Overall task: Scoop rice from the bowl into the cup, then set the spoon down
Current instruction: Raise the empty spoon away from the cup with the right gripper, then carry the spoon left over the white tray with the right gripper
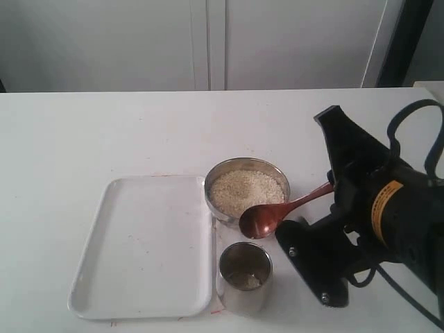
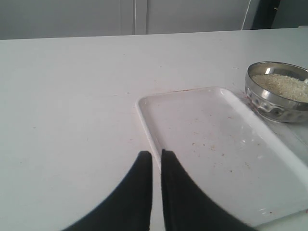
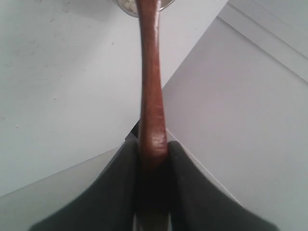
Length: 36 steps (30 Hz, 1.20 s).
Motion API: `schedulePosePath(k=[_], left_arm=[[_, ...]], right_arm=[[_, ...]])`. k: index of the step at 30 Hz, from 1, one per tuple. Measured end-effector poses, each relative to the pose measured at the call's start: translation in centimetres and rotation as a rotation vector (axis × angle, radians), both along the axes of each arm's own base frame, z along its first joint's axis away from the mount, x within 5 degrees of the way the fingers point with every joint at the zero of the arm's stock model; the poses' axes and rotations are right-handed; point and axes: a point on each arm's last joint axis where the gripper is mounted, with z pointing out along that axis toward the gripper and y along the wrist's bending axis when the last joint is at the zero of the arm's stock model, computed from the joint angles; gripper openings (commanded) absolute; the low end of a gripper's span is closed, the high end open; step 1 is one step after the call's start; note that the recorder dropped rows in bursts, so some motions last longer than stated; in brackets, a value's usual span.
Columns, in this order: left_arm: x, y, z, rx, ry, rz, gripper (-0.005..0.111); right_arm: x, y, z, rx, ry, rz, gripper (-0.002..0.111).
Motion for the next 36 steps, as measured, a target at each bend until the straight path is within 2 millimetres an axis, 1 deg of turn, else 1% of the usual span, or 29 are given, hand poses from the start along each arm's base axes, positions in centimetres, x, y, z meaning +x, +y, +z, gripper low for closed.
schedulePosePath(k=[4, 6, 11, 12, 13, 14, 16, 20, 21, 23, 26, 29, 32, 36], left_arm=[[0.0, 0.0, 0.0, 0.0, 0.0, 0.0, 0.014], [0.0, 0.0, 0.0, 0.0, 0.0, 0.0, 0.014], [0.0, 0.0, 0.0, 0.0, 0.0, 0.0, 0.014], [0.0, 0.0, 0.0, 0.0, 0.0, 0.0, 0.014], [0.0, 0.0, 0.0, 0.0, 0.0, 0.0, 0.014], [0.0, 0.0, 0.0, 0.0, 0.0, 0.0, 0.014], [0.0, 0.0, 0.0, 0.0, 0.0, 0.0, 0.014], [0.0, 0.0, 0.0, 0.0, 0.0, 0.0, 0.014], [0.0, 0.0, 0.0, 0.0, 0.0, 0.0, 0.014], [0.0, 0.0, 0.0, 0.0, 0.0, 0.0, 0.014], [0.0, 0.0, 0.0, 0.0, 0.0, 0.0, 0.014], [0.0, 0.0, 0.0, 0.0, 0.0, 0.0, 0.014], [0.0, 0.0, 0.0, 0.0, 0.0, 0.0, 0.014], [0.0, 0.0, 0.0, 0.0, 0.0, 0.0, 0.014]], right_arm=[[0.0, 0.0, 0.0, 0.001, 0.004, -0.001, 0.0], [0.0, 0.0, -0.1, 0.028, 0.003, -0.018, 0.0], [-0.1, -0.2, -0.1, 0.21, -0.015, -0.161, 0.0], [-0.1, -0.2, 0.4, 0.303, -0.027, -0.249, 0.0], [-0.1, -0.3, 0.6, 0.347, -0.033, -0.294, 0.0], [-0.3, -0.3, 1.2, 0.473, -0.03, -0.425, 0.0], [-0.5, -0.3, 1.6, 0.591, -0.016, -0.554, 0.0], [-1.5, 0.2, 2.0, 0.837, 0.09, -0.829, 0.0], [-2.0, 0.5, 1.9, 0.942, 0.137, -0.95, 0.0], [-2.7, 0.9, 1.5, 1.06, 0.196, -1.122, 0.0], [-3.4, 1.3, 1.1, 1.124, 0.259, -1.251, 0.0], [-3.7, 2.0, 1.0, 1.202, 0.32, -1.315, 0.0], [-3.7, 2.9, 1.0, 1.297, 0.385, -1.312, 0.0], [-3.1, 4.3, 2.1, 1.399, 0.441, -1.276, 0.0]])
